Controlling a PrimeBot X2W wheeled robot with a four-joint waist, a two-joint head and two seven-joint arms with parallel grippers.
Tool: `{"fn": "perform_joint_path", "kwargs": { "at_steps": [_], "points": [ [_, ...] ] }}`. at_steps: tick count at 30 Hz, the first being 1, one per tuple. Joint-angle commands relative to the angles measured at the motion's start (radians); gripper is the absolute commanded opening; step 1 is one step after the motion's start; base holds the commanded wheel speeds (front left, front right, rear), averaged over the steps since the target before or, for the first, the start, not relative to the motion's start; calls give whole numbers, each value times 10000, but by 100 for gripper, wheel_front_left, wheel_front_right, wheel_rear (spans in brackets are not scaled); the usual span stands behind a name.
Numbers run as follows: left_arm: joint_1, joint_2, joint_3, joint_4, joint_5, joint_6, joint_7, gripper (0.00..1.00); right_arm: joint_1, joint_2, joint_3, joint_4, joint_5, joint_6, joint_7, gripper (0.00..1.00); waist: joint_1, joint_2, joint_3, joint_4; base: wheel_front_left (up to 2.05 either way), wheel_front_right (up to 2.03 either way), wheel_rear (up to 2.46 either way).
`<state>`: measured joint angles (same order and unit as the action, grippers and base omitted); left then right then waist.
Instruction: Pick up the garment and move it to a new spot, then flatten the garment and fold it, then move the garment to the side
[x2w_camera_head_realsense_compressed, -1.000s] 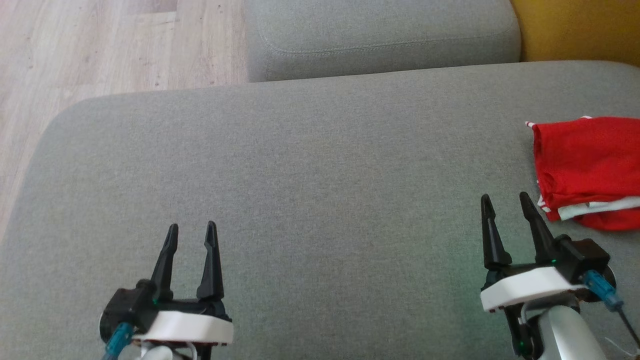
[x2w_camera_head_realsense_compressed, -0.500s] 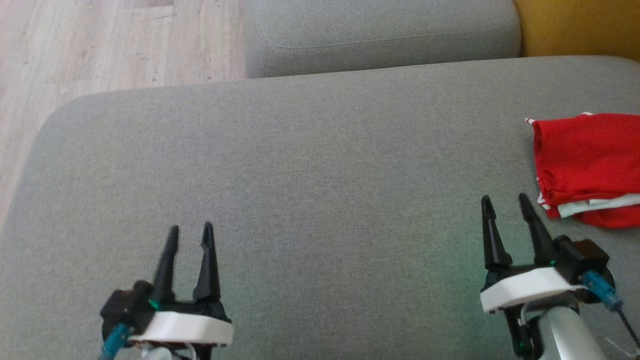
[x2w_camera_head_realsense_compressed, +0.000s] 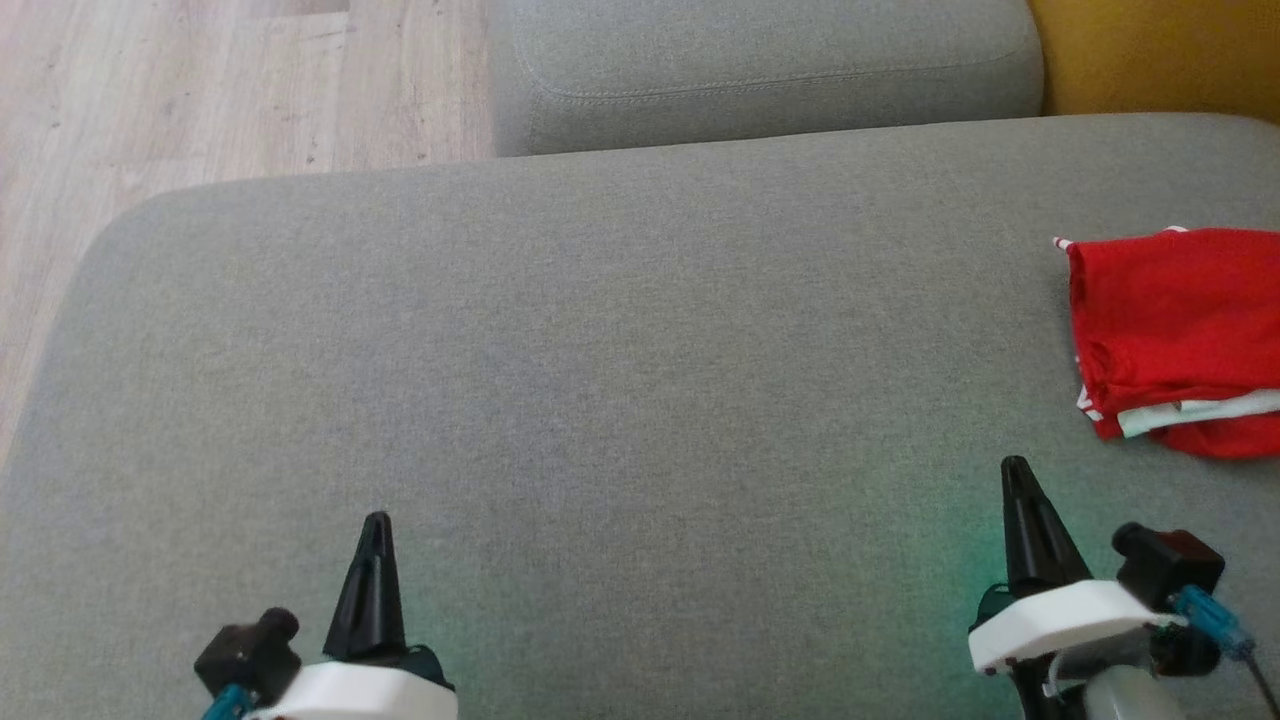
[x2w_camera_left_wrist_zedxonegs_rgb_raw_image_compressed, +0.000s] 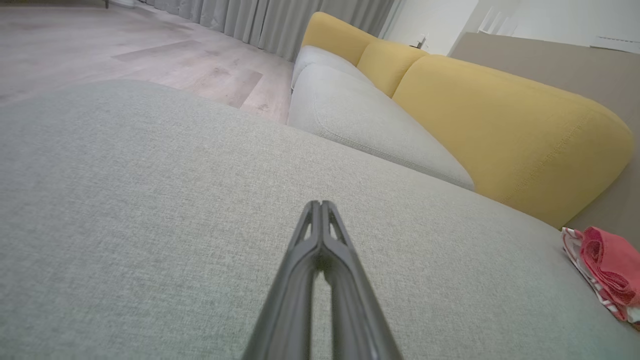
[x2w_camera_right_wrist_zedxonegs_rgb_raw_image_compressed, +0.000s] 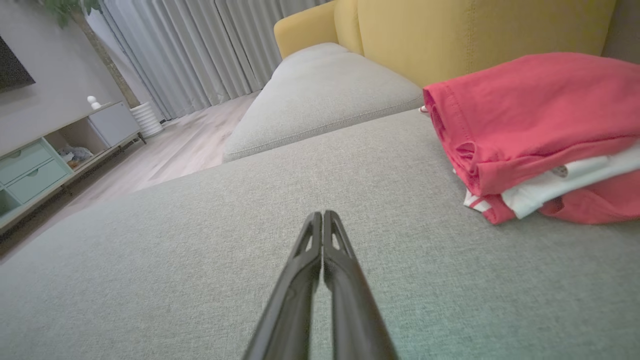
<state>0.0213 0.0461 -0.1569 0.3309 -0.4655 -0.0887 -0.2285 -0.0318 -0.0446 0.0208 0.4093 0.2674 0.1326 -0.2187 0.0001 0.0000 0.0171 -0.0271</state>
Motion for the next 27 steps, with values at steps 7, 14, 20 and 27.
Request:
{"fn": "perform_joint_path", "kwargs": {
  "at_steps": [7,14,20,27],
  "points": [
    [-505,8,360,-376,-913,-60,279,0,-477,-10,-141,-452,1097,-3,246,0,0,0,-10,20,0,0,0],
    [-550,11,493,-404,-1508,-81,457,0,-493,-13,-209,-521,1793,-4,419,0,0,0,-17,34,0,0,0],
    [-594,13,626,-431,-2103,-101,634,0,-508,-15,-277,-589,2490,-5,593,0,0,0,-25,48,0,0,0],
    [-646,16,780,-462,-2794,-125,841,0,-527,-18,-356,-667,3299,-6,795,0,0,0,-33,65,0,0,0]
  ]
}}
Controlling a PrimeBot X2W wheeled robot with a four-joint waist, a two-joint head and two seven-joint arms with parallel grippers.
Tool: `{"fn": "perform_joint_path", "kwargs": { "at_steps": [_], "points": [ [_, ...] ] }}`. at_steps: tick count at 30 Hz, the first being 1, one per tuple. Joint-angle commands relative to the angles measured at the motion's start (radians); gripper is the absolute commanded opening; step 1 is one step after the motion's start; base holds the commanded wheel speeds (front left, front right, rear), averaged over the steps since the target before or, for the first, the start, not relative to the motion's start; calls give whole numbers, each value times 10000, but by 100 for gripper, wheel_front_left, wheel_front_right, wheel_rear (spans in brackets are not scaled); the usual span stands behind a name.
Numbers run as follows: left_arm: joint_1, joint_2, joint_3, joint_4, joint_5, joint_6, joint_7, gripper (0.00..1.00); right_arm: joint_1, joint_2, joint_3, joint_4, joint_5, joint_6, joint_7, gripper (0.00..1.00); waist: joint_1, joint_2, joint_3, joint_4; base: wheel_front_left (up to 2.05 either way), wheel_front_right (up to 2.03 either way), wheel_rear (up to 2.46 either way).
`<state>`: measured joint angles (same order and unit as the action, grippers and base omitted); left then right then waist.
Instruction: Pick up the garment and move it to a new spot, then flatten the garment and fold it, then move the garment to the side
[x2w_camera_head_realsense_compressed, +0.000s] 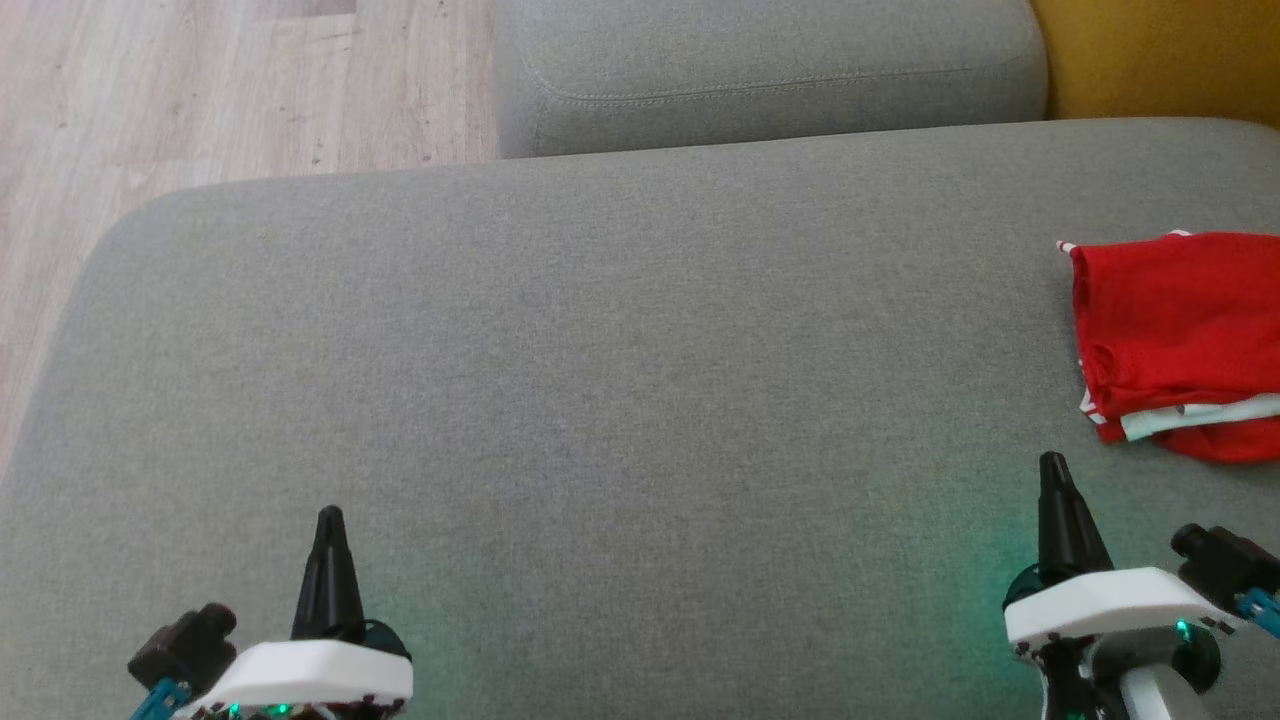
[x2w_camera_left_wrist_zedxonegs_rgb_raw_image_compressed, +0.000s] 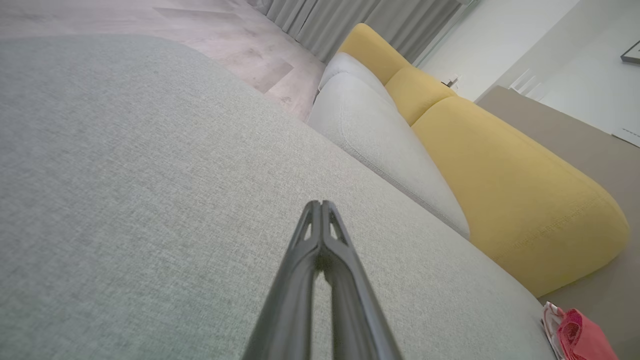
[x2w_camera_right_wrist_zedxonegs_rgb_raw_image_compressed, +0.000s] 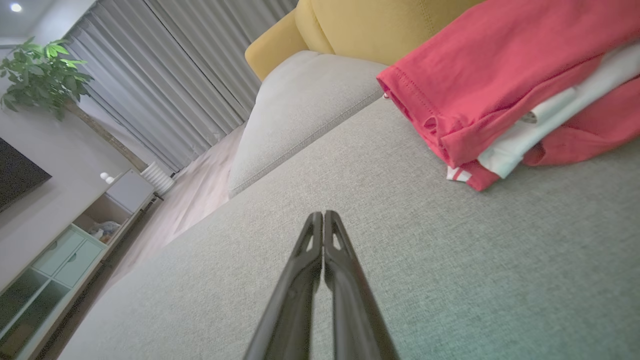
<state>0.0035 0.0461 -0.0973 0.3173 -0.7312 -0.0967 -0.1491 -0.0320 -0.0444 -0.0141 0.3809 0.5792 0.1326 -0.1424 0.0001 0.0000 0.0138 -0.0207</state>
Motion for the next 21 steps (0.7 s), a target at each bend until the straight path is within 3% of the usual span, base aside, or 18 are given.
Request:
{"fn": "perform_joint_path", "kwargs": {
  "at_steps": [1,21],
  "points": [
    [-475,16,206,-330,-235,-47,76,0,-528,-21,-19,-394,297,-6,61,0,0,0,-2,3,0,0,0],
    [-624,23,650,-420,-2218,-115,669,0,-582,-30,-246,-619,2619,-9,641,0,-1,0,-26,50,0,0,0]
  ]
}}
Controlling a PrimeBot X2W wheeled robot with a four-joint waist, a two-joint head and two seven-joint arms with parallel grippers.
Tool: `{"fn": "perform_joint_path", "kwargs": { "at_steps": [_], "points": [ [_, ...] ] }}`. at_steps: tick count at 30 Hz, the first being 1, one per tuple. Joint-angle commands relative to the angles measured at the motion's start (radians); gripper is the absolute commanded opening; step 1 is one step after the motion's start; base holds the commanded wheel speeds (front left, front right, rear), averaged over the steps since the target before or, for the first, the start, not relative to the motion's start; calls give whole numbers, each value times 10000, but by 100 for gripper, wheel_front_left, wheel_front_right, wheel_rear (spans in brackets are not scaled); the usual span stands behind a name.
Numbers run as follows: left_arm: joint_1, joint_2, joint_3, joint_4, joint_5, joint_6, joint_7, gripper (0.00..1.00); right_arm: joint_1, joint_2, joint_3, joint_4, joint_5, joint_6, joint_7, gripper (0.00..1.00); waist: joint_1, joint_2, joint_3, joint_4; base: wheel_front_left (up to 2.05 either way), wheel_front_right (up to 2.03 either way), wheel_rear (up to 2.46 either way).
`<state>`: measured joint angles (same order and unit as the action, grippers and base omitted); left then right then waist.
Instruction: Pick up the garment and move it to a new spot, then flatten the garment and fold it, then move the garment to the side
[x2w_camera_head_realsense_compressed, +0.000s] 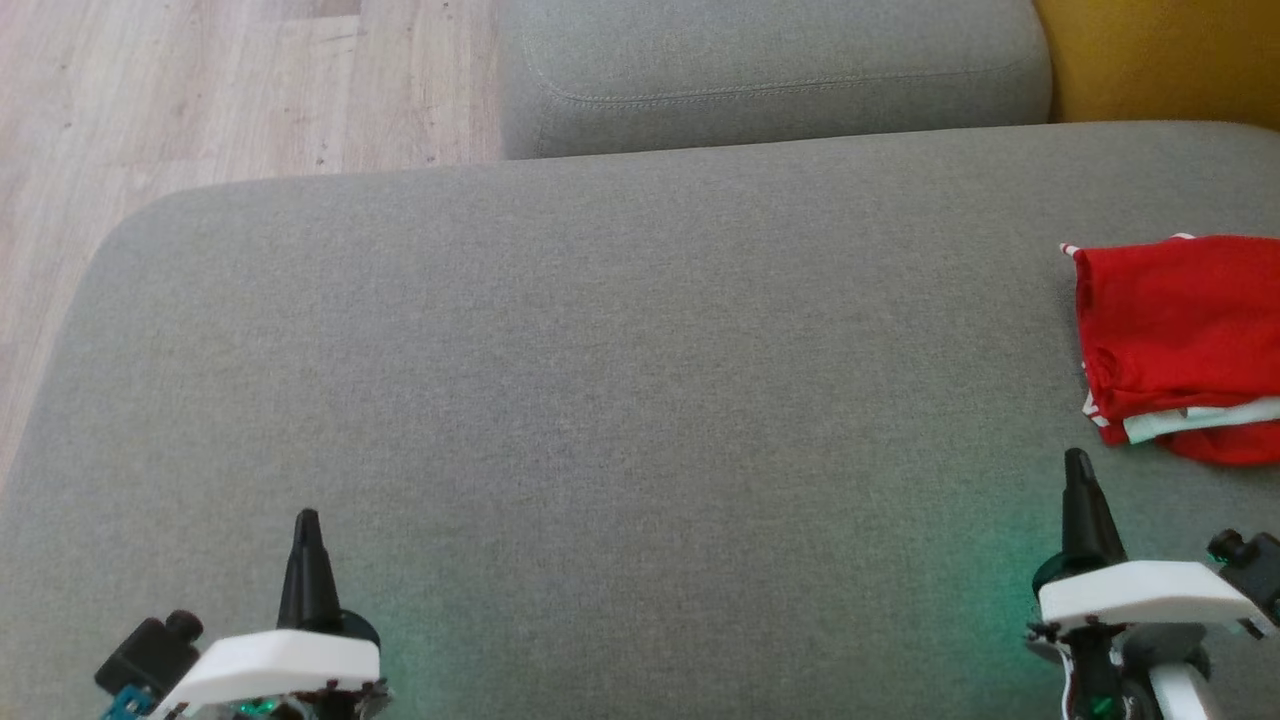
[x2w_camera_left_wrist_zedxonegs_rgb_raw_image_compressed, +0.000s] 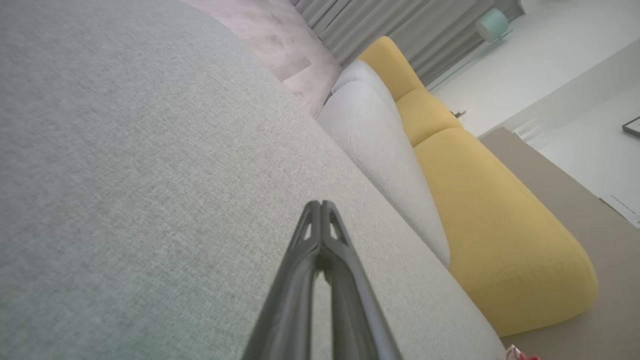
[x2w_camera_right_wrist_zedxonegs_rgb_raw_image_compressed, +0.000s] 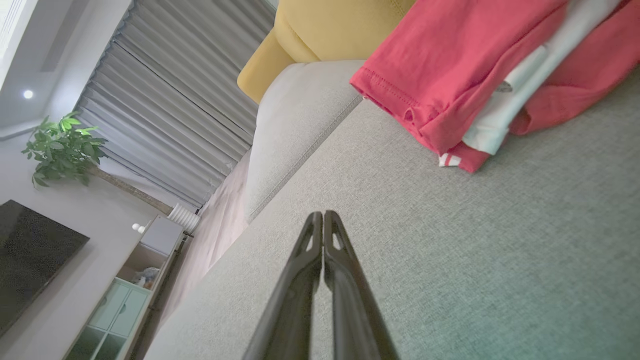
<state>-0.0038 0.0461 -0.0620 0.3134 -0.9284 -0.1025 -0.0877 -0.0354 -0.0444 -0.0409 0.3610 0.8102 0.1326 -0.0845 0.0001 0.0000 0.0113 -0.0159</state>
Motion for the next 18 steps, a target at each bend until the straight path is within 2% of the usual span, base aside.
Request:
{"fn": "perform_joint_path", "kwargs": {
  "at_steps": [1,18],
  "points": [
    [-559,23,319,-386,-345,-61,85,0,-550,-30,11,-431,425,-9,91,0,0,0,-3,5,0,0,0],
    [-678,28,674,-458,-1928,-115,559,0,-593,-37,-171,-610,2279,-12,554,0,0,0,-22,43,0,0,0]
  ]
}}
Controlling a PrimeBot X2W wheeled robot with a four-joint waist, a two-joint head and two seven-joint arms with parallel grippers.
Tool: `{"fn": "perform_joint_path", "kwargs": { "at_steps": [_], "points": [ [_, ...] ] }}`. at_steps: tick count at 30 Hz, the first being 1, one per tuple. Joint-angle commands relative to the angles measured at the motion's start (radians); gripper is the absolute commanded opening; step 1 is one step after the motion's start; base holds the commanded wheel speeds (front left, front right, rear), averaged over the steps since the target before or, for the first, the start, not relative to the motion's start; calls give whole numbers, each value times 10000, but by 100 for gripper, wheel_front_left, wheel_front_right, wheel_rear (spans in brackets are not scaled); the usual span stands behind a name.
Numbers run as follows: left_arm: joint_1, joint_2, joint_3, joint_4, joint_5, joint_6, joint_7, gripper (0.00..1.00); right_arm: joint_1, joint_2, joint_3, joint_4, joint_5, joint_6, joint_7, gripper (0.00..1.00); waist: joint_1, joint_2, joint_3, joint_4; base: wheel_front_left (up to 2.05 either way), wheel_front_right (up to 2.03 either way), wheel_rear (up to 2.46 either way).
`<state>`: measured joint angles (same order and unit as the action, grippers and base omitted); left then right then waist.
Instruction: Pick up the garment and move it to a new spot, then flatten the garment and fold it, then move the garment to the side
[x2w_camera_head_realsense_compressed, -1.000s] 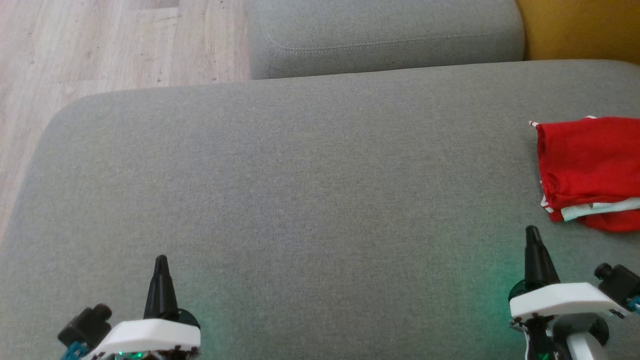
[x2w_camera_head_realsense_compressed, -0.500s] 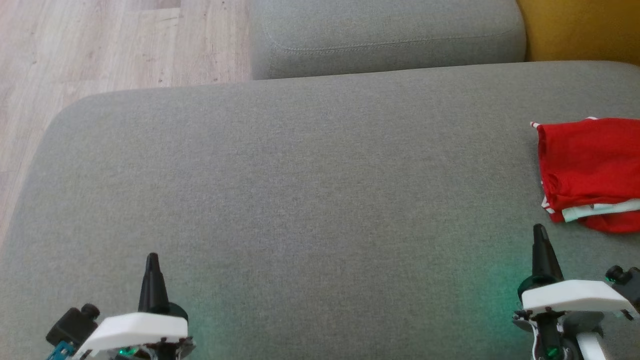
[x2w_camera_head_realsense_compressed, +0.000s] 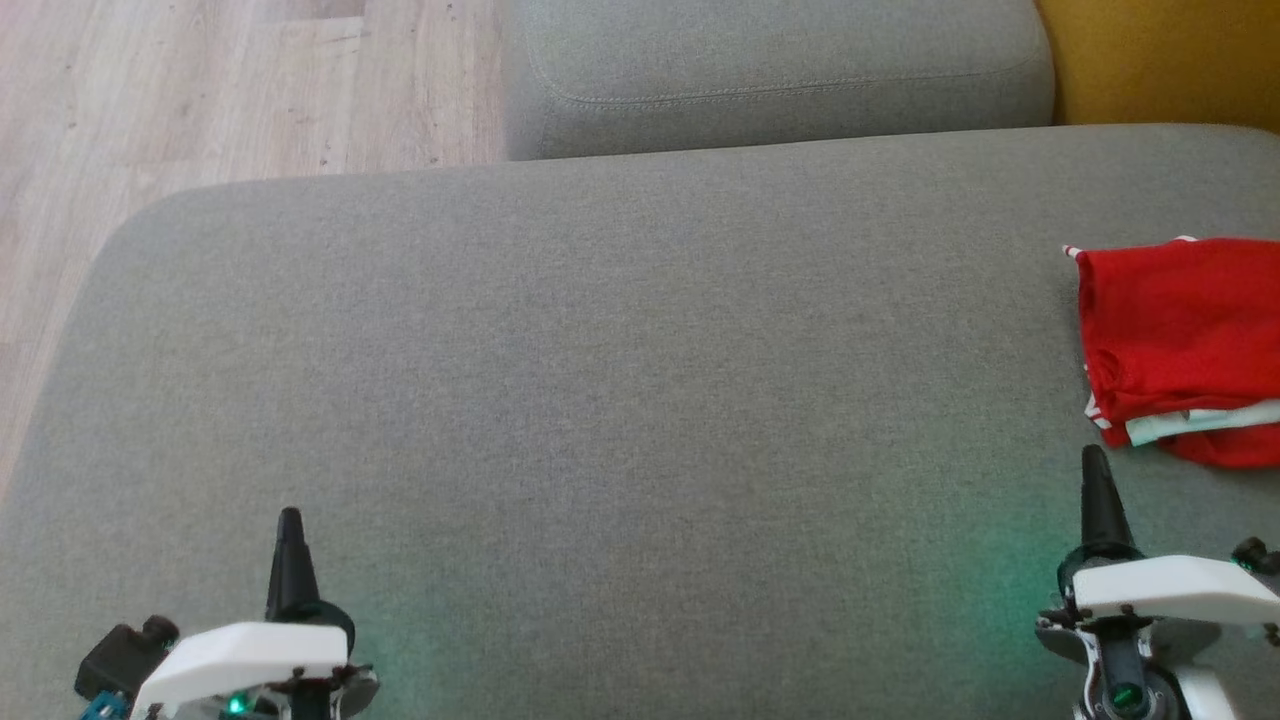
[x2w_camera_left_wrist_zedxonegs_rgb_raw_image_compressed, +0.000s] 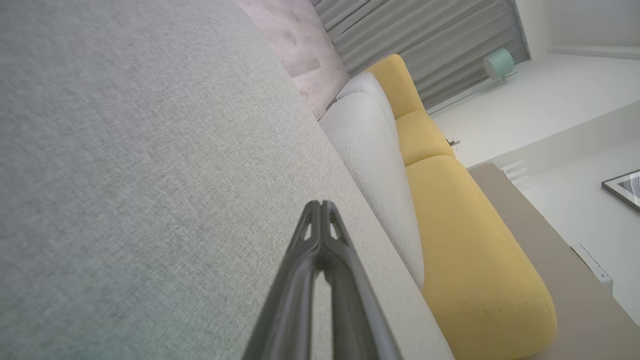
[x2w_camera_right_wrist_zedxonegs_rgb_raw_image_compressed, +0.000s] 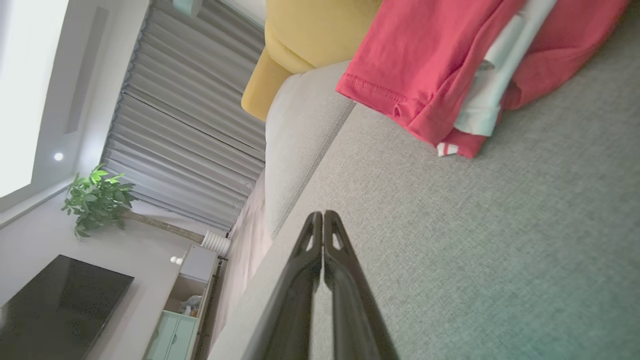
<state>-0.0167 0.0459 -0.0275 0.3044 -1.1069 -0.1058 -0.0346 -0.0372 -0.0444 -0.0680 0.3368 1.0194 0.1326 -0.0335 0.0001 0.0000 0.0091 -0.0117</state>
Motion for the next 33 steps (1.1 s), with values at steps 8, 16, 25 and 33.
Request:
{"fn": "perform_joint_path", "kwargs": {
  "at_steps": [8,16,25,33],
  "points": [
    [-616,33,529,-408,-1034,-113,294,0,-599,-41,-3,-470,1232,-13,304,0,0,0,-11,22,0,0,0],
    [-675,35,707,-444,-1827,-140,532,0,-620,-44,-94,-559,2161,-14,536,0,0,0,-21,41,0,0,0],
    [-742,38,907,-484,-2716,-171,798,0,-645,-48,-195,-660,3203,-15,796,0,-1,0,-32,62,0,0,0],
    [-795,40,1062,-516,-3409,-194,1006,0,-663,-51,-275,-739,4016,-17,999,0,-1,0,-41,79,0,0,0]
  ]
}}
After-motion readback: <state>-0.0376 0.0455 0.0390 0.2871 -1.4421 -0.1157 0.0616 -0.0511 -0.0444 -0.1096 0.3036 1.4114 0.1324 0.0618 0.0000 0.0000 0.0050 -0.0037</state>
